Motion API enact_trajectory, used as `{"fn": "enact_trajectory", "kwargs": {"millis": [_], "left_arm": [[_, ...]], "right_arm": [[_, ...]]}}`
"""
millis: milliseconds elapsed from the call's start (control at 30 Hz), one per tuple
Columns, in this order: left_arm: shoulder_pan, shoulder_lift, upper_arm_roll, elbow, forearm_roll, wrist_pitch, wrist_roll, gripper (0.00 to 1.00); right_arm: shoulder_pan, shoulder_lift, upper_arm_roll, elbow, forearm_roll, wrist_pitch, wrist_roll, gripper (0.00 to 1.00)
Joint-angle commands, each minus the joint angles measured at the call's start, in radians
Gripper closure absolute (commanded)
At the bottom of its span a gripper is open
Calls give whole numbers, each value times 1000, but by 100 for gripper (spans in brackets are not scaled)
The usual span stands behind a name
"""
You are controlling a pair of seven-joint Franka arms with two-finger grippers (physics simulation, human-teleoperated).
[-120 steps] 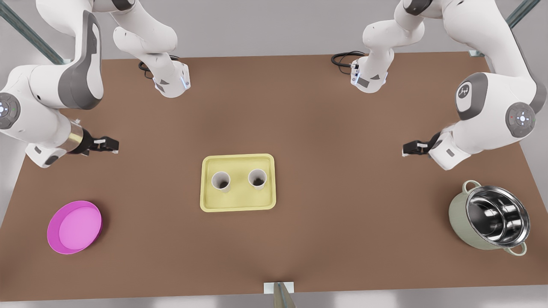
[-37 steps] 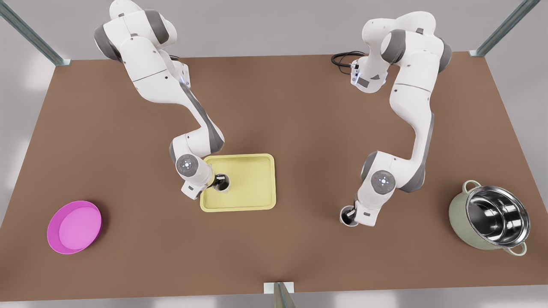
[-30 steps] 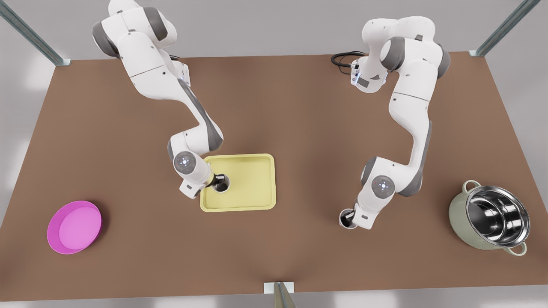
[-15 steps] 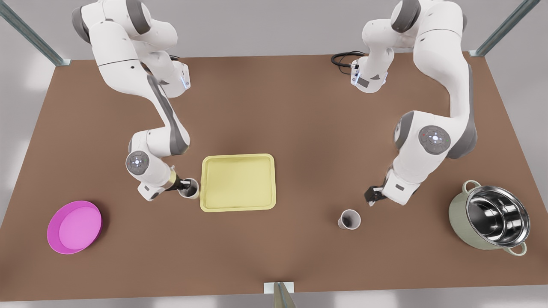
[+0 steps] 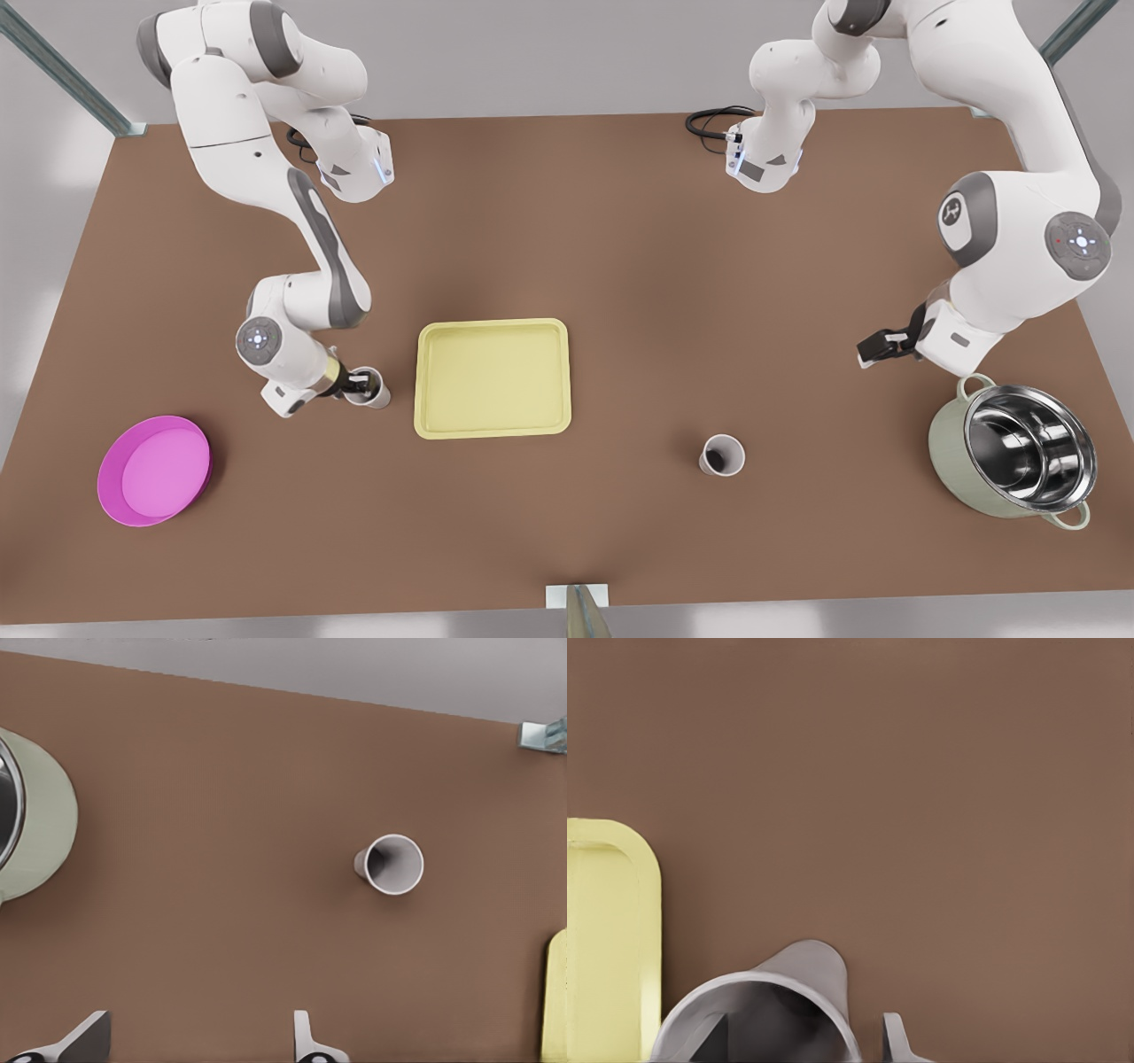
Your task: Use the left arm to pick up the white IKEA cup from the tray and place it on the middle-left position; use the right arm to pick up the white IKEA cup from the tray and place it on the middle-right position
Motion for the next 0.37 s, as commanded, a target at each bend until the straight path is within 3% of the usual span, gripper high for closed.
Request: {"fn": "enact_trajectory", "kwargs": {"millis": [0,33,67,100,167,200,233,333], "left_arm": [[-1,-1,1,1,-14,13,294,0],[-1,0,1,-1,-14,14,294,0],[-1,0,0,1,-14,13,292,0],[-1,0,0,1,-12,14,291,0],[-1,0,0,1,-14,14,291,0],[-1,-1,0,-1,-14,13,291,0],[-1,-1,0,-1,-14,13,291,0],[-1,0,0,-2,-14,13,291,0]], "right_arm": [[0,-23,-3,18,3,0,-96,16],[-2,-38,-12,87,-4,-89,-95,14],[-2,-53,-30,208,-7,-230,-92,4],[-2,-67,-49,322,-32,-344,-92,0],[-23,-79,-76,590,-93,-684,-96,0],[-49,-99,-70,629,-90,-810,-101,0],[-51,-216,-70,483,-90,-754,-104,0],[-46,-218,-72,461,-83,-752,-105,0]]}}
